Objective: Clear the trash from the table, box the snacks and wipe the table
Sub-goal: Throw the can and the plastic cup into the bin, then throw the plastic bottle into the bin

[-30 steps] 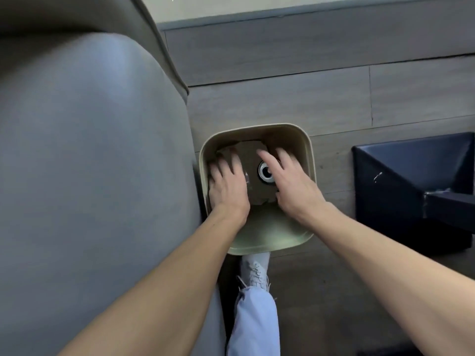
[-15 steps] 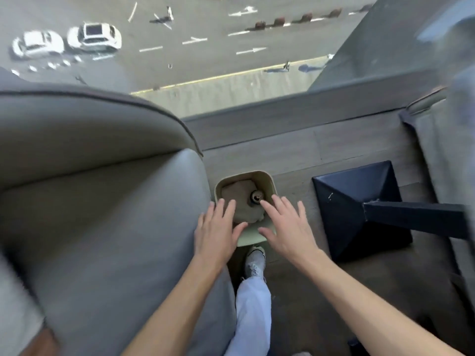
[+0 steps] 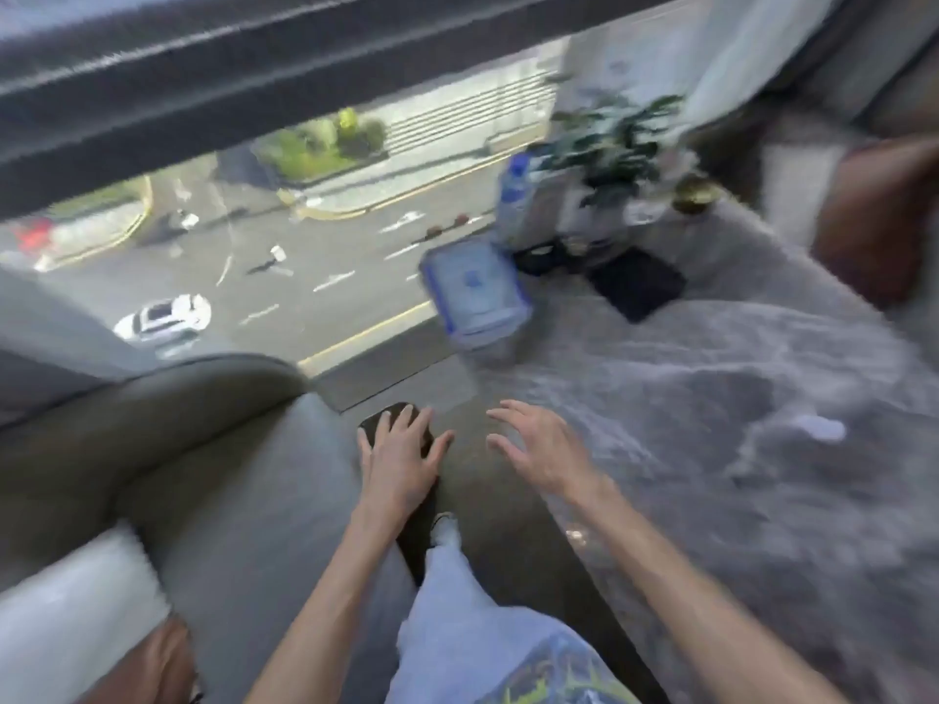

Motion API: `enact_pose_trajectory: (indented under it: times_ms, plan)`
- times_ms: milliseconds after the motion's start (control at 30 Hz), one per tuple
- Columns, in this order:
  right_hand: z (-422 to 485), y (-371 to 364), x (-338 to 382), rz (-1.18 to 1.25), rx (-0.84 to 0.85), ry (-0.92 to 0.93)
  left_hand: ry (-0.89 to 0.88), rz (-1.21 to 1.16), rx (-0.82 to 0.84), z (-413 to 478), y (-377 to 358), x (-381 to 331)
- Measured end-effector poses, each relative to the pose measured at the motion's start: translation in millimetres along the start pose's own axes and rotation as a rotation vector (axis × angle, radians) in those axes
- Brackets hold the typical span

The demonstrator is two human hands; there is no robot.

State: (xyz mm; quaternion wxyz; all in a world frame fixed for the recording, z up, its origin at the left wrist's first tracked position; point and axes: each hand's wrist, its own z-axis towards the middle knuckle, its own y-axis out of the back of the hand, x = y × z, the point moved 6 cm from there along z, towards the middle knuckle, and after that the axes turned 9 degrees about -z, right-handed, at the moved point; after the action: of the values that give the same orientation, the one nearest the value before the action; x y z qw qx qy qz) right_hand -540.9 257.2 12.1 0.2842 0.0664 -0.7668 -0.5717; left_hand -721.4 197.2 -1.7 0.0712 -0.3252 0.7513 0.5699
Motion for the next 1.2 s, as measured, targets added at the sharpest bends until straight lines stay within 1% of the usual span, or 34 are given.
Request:
enact_pose_trajectory:
  times_ms: [133,267,367,433,500,600,733,833,1000,1200]
  plan:
    - [-130,73,-121,0.092,-0.210,-0.332,-0.380,0.050,0.112,-33,-36,-167]
    - [-293,114,-219,0.162,-0.440,-0.727,-0.712,0.171,0.279,-83,-91,-326]
    - [-417,121,-250,0.196,-0.604,-1.011,-0.957,0.242,0.354,-136,-130,-410]
    - [-483,115,-249,0.242,-0.688,-1.176,-1.103,0.275,0.379,-169,-151,-445]
    - [-530,105,-238,0.266,-0.742,-1.311,-1.191,0.290,0.432,-194,-169,-463]
    - [-564,87,-214,0.288,-0.749,-1.456,-1.282,0.338,0.526,-216,-188,-474]
    - [-567,72,-187,0.293,-0.757,-1.544,-1.378,0.367,0.600,-221,-200,-479]
    - [-561,58,-177,0.308,-0.723,-1.633,-1.419,0.398,0.659,-216,-210,-480]
    - [-548,40,-169,0.376,-0.701,-1.656,-1.421,0.438,0.740,-213,-227,-471]
    - [-560,33,-191,0.442,-0.665,-1.630,-1.344,0.464,0.792,-217,-258,-468]
